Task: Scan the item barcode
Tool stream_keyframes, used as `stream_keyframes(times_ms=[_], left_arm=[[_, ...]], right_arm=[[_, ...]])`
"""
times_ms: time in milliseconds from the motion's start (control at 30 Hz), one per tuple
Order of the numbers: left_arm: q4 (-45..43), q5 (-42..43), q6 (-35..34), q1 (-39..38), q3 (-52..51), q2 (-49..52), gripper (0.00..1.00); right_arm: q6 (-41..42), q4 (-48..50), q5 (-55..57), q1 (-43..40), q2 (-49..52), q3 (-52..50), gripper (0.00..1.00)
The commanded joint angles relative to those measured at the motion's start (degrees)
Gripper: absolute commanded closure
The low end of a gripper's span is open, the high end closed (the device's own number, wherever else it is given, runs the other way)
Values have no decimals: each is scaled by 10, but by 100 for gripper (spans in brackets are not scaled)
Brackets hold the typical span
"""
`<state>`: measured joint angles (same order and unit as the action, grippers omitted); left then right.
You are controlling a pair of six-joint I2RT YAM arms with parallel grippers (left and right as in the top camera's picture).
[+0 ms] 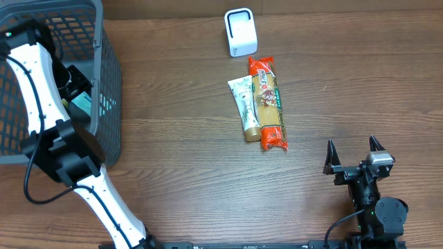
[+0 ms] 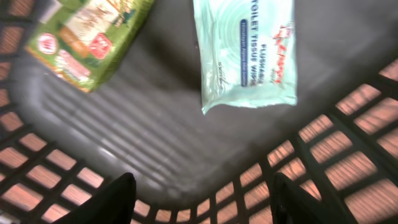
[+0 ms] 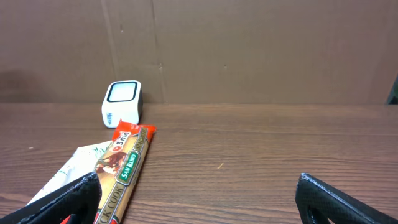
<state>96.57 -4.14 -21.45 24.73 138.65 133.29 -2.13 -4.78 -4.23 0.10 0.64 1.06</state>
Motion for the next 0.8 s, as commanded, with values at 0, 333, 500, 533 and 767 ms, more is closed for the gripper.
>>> stream_keyframes(times_ms=[0, 333, 500, 533, 767], left_arm=[[3, -1, 25, -3, 16, -59, 38], [3, 12, 26, -3, -169, -235, 37], [3, 6, 26, -3, -227, -253, 82], [3, 6, 26, -3, -227, -254, 96], [3, 16, 26, -3, -242, -309, 96]], right_arm=[[-7, 2, -3, 2, -5, -6, 0], [-7, 2, -3, 2, -5, -6, 0], [-7, 2, -3, 2, -5, -6, 0], [-7, 2, -3, 2, -5, -6, 0], [-7, 2, -3, 2, -5, -6, 0]])
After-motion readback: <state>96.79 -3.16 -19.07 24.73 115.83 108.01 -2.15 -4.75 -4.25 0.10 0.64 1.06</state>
